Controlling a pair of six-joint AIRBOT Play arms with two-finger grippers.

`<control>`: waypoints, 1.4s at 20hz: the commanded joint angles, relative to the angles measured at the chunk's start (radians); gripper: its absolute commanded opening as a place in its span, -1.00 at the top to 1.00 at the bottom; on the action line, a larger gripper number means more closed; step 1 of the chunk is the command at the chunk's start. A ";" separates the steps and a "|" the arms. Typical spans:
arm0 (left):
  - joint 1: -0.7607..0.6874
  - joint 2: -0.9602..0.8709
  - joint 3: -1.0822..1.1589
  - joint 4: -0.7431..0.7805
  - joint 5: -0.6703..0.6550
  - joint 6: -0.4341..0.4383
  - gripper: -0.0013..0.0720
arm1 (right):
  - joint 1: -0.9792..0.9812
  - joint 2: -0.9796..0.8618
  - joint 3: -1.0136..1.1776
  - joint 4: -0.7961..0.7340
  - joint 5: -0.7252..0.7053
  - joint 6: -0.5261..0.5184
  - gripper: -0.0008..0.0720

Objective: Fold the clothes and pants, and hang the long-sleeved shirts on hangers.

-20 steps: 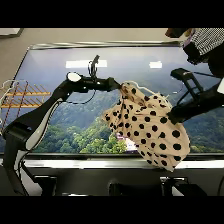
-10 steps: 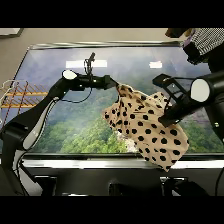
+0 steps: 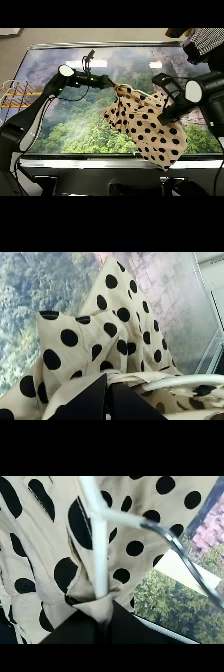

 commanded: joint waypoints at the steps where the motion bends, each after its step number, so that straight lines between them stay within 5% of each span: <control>1: -0.005 0.013 0.057 0.004 -0.006 -0.009 0.90 | 0.002 -0.042 0.000 0.047 -0.029 0.006 0.92; 13: -0.030 0.069 0.152 0.036 -0.016 -0.061 0.90 | 0.002 -0.120 0.000 0.125 -0.187 0.040 0.92; 21: -0.135 0.291 0.091 0.296 -0.175 -0.147 0.90 | 0.066 -0.152 0.000 0.209 -0.439 0.081 0.92; 25: -0.157 0.444 -0.195 0.296 -0.166 -0.152 0.90 | 0.109 -0.149 0.057 0.138 -0.397 0.151 0.92; 28: -0.165 0.640 -0.588 0.275 0.004 -0.131 0.90 | 0.109 -0.131 0.102 0.113 -0.378 0.150 0.92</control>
